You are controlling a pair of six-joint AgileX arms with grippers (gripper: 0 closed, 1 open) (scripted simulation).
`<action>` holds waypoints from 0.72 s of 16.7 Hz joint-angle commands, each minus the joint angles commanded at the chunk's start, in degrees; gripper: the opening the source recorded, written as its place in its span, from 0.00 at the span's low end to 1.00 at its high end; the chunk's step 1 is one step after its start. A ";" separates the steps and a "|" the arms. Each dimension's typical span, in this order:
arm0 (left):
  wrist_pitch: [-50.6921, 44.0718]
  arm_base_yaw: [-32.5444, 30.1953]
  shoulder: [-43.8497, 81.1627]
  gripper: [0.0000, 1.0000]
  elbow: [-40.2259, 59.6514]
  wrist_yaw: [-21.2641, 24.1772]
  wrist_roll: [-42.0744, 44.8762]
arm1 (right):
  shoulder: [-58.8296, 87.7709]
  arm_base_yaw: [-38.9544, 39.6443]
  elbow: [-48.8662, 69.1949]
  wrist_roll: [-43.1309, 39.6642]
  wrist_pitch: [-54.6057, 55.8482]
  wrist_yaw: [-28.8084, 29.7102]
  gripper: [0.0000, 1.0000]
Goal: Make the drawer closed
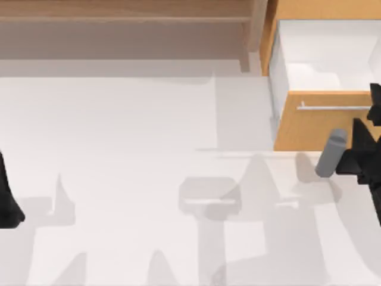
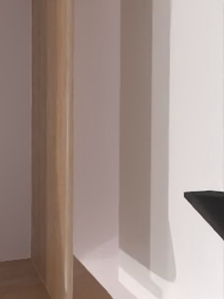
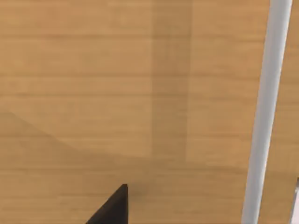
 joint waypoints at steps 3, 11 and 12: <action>0.00 0.00 0.00 1.00 0.00 0.00 0.00 | 0.00 0.00 0.00 0.00 0.00 0.00 0.47; 0.00 0.00 0.00 1.00 0.00 0.00 0.00 | 0.00 0.00 0.00 0.00 0.00 0.00 0.00; 0.00 0.00 0.00 1.00 0.00 0.00 0.00 | 0.00 0.00 0.00 0.00 0.00 0.00 0.00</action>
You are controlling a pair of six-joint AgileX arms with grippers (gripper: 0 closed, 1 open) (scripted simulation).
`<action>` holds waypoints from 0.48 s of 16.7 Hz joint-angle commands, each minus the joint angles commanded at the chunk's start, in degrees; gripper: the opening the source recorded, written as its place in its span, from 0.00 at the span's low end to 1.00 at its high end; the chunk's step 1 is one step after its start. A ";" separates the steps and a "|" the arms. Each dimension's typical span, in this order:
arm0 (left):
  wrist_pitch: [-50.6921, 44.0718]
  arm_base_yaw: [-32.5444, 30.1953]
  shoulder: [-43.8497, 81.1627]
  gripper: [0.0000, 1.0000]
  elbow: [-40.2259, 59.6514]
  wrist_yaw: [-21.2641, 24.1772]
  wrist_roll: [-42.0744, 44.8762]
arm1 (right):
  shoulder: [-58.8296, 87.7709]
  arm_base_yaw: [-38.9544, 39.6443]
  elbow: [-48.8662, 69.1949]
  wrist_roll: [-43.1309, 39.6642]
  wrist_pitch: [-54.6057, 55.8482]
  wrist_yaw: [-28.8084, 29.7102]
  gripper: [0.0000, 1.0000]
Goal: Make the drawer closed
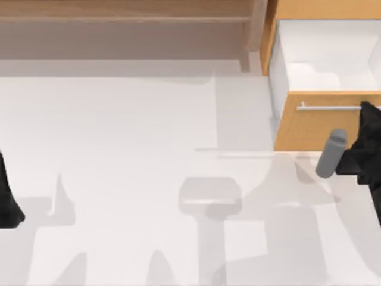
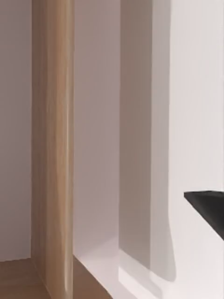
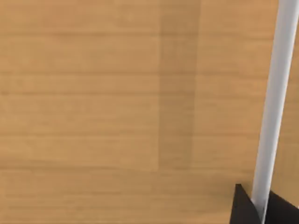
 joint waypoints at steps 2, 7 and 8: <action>0.00 0.00 0.00 1.00 0.00 0.00 0.00 | 0.00 0.00 0.00 0.00 0.00 0.00 0.00; 0.00 0.00 0.00 1.00 0.00 0.00 0.00 | 0.13 0.05 0.09 0.18 -0.22 -0.01 0.00; 0.00 0.00 0.00 1.00 0.00 0.00 0.00 | 0.24 -0.11 0.75 0.19 -0.54 -0.18 0.00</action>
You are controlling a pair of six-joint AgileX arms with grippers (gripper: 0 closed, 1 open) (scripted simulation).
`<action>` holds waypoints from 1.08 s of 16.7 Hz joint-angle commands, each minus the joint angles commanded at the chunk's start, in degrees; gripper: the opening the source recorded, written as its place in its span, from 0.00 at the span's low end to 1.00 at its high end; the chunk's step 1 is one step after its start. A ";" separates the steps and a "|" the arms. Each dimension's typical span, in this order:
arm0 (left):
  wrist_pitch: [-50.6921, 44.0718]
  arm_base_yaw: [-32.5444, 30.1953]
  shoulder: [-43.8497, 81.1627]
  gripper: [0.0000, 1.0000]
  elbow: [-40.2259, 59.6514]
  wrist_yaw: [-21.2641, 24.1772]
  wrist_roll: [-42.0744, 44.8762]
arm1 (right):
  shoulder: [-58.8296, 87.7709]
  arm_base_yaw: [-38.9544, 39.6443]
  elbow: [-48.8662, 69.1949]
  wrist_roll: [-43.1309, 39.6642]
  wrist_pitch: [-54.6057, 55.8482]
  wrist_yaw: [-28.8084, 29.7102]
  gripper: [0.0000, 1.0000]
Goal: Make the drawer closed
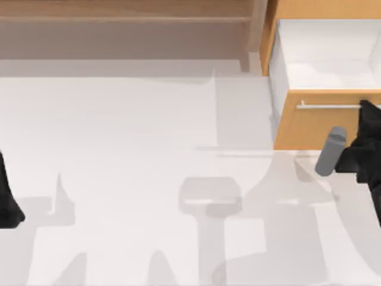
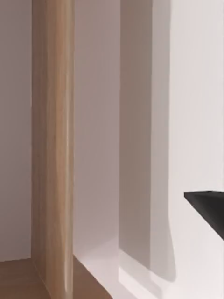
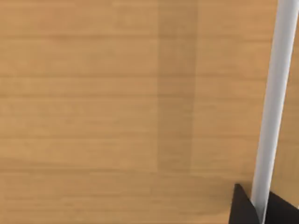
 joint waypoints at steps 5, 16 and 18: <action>0.00 0.00 0.00 1.00 0.00 0.00 0.00 | 2.38 -2.14 7.20 -0.04 -5.15 -1.97 0.00; 0.00 0.00 0.00 1.00 0.00 0.00 0.00 | 4.31 -3.78 13.98 0.06 -9.72 -3.75 0.00; 0.00 0.00 0.00 1.00 0.00 0.00 0.00 | 5.27 -4.23 16.34 0.04 -11.08 -4.11 0.00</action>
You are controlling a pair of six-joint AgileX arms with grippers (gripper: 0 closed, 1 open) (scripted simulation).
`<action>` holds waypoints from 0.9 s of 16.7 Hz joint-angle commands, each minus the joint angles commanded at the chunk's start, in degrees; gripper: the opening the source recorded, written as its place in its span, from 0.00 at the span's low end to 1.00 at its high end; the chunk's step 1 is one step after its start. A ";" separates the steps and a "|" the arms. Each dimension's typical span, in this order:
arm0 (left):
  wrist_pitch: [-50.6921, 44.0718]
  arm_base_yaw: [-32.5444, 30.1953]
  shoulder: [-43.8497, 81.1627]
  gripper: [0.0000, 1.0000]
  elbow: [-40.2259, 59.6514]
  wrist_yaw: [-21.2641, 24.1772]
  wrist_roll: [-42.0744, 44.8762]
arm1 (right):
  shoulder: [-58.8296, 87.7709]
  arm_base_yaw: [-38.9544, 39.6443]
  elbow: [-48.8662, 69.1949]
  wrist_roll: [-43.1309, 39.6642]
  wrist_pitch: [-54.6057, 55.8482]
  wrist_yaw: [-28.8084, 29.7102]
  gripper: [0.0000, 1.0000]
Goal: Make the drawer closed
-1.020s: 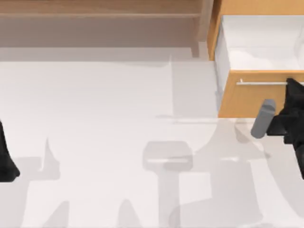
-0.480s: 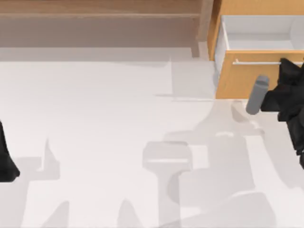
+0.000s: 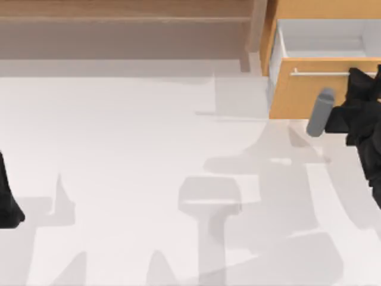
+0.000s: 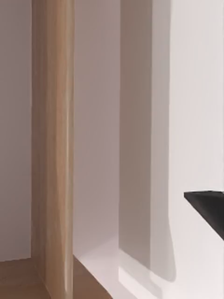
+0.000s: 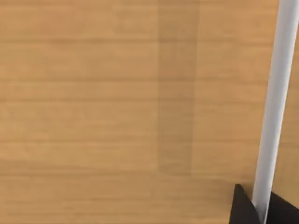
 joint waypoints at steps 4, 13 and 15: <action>0.00 0.00 0.00 1.00 0.00 0.00 0.00 | 3.02 -1.31 6.80 -0.03 -4.38 -1.16 0.00; 0.00 0.00 0.00 1.00 0.00 0.00 0.00 | 4.78 -2.03 11.92 0.09 -7.44 -2.04 0.00; 0.00 0.00 0.00 1.00 0.00 0.00 0.00 | 5.41 -2.16 13.68 0.09 -8.17 -2.27 0.00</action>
